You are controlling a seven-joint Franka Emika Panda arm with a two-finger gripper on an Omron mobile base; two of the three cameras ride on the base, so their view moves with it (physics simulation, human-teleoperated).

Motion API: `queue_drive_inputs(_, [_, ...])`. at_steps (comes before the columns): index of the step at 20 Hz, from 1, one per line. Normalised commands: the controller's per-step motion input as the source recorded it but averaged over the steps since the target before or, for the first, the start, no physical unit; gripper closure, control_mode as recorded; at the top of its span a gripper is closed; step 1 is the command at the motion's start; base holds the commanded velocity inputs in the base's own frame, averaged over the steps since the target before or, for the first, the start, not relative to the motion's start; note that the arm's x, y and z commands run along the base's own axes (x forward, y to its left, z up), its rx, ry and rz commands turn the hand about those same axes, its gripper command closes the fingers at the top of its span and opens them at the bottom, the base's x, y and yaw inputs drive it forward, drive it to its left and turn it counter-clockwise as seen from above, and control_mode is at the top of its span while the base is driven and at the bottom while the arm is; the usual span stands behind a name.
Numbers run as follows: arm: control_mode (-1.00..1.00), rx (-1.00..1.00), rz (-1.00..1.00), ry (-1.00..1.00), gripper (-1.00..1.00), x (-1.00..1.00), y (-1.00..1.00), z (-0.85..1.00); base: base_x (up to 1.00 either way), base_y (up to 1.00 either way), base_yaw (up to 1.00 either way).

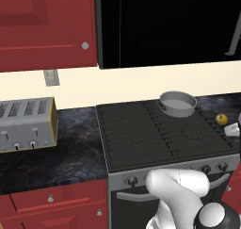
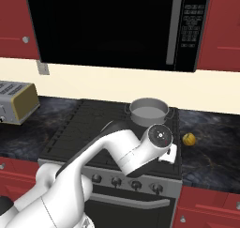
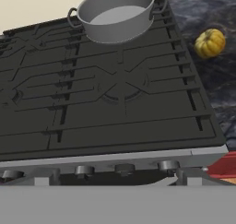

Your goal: Turn on the burner for the pot on the stove. Wait thirty seconds for the pot to heat up. Then add the squash to the pot.

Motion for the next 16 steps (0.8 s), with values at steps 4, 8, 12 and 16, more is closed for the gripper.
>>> queue_drive_inputs(4, [-1.0,0.0,0.0,0.0,-1.0,0.0,0.0,0.0,0.0,0.0,0.0])
queue_drive_inputs(8, [-1.0,0.0,0.0,0.0,-1.0,0.0,0.0,0.0,0.0,0.0,0.0])
queue_drive_inputs(12, [-1.0,0.0,0.0,0.0,-1.0,0.0,0.0,0.0,0.0,0.0,0.0])
queue_drive_inputs(16, [-1.0,0.0,0.0,0.0,-1.0,0.0,0.0,0.0,0.0,0.0,0.0])
